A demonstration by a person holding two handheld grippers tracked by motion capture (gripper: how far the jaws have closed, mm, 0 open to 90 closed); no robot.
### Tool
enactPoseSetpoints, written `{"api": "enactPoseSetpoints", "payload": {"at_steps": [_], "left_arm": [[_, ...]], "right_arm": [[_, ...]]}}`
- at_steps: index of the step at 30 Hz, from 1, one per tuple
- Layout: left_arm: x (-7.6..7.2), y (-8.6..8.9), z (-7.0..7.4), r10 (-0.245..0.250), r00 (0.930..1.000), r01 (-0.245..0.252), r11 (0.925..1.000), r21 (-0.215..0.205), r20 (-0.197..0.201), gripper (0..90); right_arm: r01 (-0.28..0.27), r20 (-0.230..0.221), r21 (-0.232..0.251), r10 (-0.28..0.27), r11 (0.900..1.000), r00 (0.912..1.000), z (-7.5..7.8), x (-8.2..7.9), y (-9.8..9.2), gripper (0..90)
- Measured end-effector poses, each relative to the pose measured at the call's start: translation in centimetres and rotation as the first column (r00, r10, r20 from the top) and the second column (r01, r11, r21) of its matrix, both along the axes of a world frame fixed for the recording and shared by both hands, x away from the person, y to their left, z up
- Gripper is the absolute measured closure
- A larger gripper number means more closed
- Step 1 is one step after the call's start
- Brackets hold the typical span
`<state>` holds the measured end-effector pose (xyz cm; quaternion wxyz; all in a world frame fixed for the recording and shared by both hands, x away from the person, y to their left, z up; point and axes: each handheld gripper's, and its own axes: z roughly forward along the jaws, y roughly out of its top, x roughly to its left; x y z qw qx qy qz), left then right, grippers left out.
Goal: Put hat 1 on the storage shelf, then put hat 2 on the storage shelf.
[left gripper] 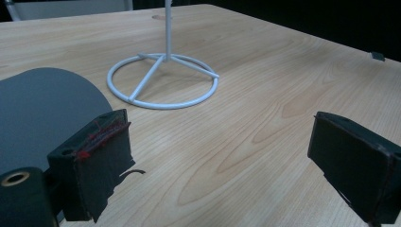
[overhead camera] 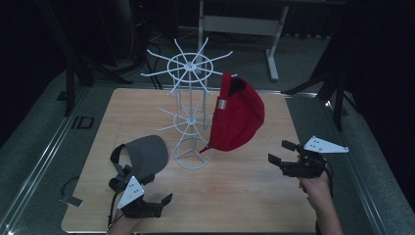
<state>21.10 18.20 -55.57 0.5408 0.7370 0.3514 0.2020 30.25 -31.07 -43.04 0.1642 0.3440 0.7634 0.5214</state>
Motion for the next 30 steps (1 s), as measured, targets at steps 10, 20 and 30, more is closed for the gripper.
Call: {"api": "enactPoseSetpoints", "payload": {"at_steps": [10,20,30], "left_arm": [[0.1,-0.1,-0.2,0.005,1.0,-0.005,0.999,0.044,-0.004,7.2],[0.2,0.1,-0.2,0.014,0.9999,-0.013,0.9992,0.037,-0.009,7.2],[0.2,0.6,0.2,0.023,0.9997,-0.023,0.999,0.039,0.001,7.2]], "right_arm": [[0.116,-0.117,-0.062,-0.123,0.991,0.9855,-6.9,0.6,-2.2,22.7],[0.221,-0.08,-0.1,-0.229,0.97,0.9701,-9.9,-0.9,-4.2,18.5],[0.278,-0.029,-0.099,-0.283,0.955,0.9588,-11.2,-2.5,-5.3,17.7]]}}
